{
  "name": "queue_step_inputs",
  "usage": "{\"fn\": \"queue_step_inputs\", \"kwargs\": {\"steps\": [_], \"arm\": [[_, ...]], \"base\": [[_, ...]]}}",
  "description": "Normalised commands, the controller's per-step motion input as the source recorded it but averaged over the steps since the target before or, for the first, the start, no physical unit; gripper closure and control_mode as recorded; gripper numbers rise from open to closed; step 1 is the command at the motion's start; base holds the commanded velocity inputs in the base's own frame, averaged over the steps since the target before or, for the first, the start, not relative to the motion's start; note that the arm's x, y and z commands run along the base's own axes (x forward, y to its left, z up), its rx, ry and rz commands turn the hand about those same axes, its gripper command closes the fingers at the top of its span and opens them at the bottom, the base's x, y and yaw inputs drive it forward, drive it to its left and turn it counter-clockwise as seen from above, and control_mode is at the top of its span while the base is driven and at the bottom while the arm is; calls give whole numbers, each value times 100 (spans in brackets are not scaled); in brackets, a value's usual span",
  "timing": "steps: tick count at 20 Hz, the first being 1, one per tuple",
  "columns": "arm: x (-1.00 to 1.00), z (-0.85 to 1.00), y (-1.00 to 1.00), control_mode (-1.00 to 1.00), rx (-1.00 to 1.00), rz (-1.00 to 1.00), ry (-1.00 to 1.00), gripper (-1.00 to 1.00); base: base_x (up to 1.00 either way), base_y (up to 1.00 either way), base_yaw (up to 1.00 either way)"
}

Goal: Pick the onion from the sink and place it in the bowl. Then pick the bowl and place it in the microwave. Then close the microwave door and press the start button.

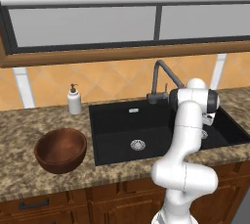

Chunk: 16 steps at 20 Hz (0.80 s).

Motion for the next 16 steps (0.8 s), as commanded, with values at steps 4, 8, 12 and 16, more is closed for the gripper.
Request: {"fn": "queue_step_inputs", "kwargs": {"steps": [4, 8, 12, 16], "arm": [[1, -28, 0, -100, 0, 0, 0, 100], [0, -17, 0, -100, 0, 0, -1, 100], [-32, 2, 0, -100, 0, 0, -10, 100], [-100, 54, 1, -100, 0, 0, -5, 100]], "base": [[0, 0, 0], [0, 0, 0], [0, 0, 0], [0, 0, 0]]}}
